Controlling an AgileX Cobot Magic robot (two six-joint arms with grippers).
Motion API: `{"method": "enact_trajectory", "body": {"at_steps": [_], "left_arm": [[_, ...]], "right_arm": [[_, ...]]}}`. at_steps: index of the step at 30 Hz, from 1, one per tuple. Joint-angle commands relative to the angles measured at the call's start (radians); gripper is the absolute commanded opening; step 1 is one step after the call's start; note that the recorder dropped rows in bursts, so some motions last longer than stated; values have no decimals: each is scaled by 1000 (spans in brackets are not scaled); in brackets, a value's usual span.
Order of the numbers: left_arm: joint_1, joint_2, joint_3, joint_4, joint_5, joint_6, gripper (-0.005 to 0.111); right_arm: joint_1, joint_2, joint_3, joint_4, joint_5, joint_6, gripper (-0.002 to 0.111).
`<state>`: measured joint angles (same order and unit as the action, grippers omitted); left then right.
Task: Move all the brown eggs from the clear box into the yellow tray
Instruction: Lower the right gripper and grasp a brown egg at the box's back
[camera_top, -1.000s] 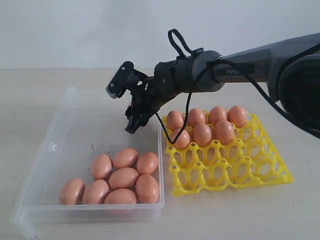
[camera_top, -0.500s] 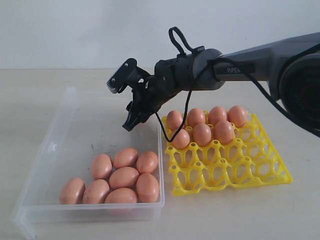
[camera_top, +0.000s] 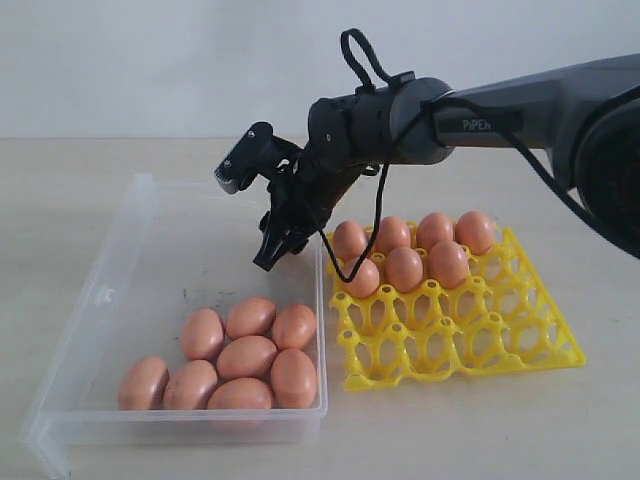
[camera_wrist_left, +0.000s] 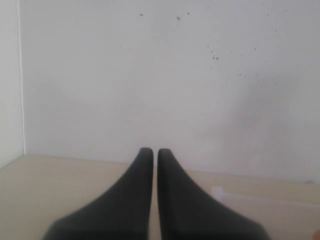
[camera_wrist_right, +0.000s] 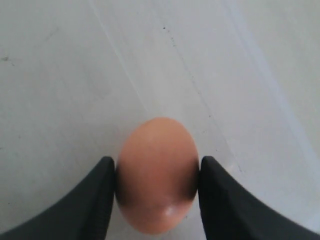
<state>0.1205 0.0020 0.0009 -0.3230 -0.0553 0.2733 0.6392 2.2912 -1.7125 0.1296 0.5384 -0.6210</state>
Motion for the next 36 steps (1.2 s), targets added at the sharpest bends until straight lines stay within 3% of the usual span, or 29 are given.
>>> {"method": "enact_trajectory", "body": {"at_steps": [1,3,4,6,10,23,25,27,28,36], "left_arm": [[-1,-2,-1,4,3,5,4],[-1,-2,-1,4,3,5,4],[-1,-2,-1,4,3,5,4],[-1,-2,-1,4,3,5,4],[-1,-2,-1,4,3,5,4],[-1,-2,-1,4,3,5,4],[-1,-2,-1,4,3,5,4],[-1,-2,-1,4,3,5,4],[-1,-2,-1,4,3,5,4],[-1,-2,-1,4,3,5,4]], "right_arm": [[-1,11,-5,3,95,27,16],[-1,11,-22,5,88,69,33],[-1,13,-38,5,80,112,48],[-1,15,-62,5,63,149,55],[-1,63,-107,5,50,168,43],[-1,126,-153,-6,137,182,43],[-1,126,-153,-6,135,186,34],[-1,126,-153,-6,135,186,8],[-1,126,-153,-6,132,188,0],[-1,99,-150,1,66,285,0]]}}
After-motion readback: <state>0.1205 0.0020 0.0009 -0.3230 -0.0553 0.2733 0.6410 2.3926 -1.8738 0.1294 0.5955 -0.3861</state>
